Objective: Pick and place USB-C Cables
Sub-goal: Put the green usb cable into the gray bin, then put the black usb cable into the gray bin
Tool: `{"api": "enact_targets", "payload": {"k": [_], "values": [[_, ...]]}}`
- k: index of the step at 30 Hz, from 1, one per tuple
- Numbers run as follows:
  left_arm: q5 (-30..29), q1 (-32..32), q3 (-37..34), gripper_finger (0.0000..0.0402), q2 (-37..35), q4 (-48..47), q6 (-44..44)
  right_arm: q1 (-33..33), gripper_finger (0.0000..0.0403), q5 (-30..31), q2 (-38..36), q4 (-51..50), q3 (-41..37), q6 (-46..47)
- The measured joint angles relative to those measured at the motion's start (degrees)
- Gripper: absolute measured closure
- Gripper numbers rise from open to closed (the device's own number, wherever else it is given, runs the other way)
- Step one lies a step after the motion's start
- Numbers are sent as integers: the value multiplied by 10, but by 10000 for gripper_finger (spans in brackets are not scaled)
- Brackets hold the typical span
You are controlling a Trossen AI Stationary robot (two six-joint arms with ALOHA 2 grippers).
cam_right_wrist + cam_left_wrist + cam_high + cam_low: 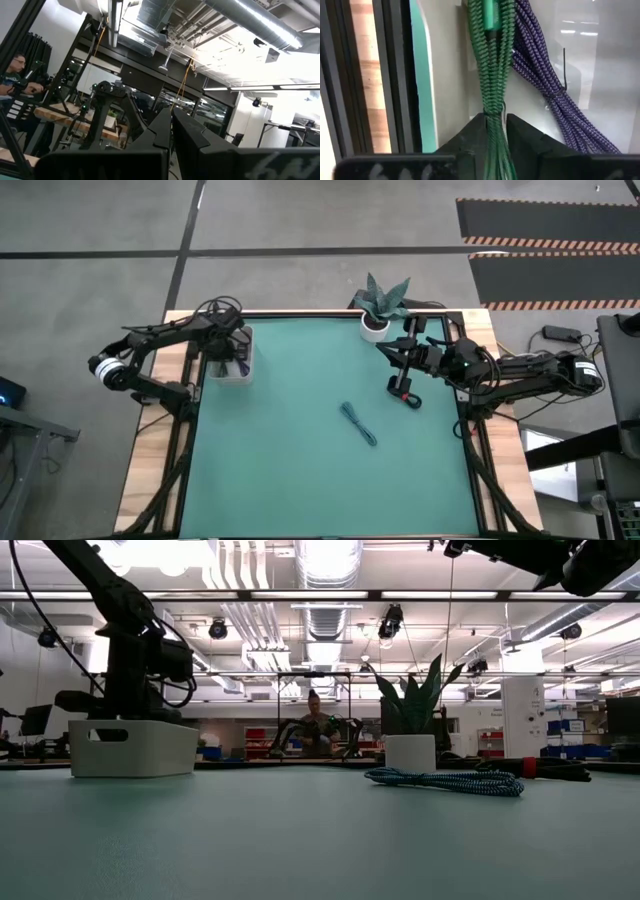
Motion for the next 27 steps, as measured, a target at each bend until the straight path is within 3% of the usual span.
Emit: {"api": "enact_targets", "payload": {"k": [7, 15, 21, 27], "values": [[12, 0, 7, 295, -13, -32, 34, 0, 394, 0, 0, 0, 0, 0], [15, -4, 58, 290, -80, -113, 127, 0, 394, 0, 0, 1, 0, 0], [13, -53, 38, 289, -188, 3, 144, 0, 394, 0, 1, -4, 9, 7], [14, -150, -12, 289, -283, 158, 170, 0, 394, 0, 2, -79, 35, 60]]}}
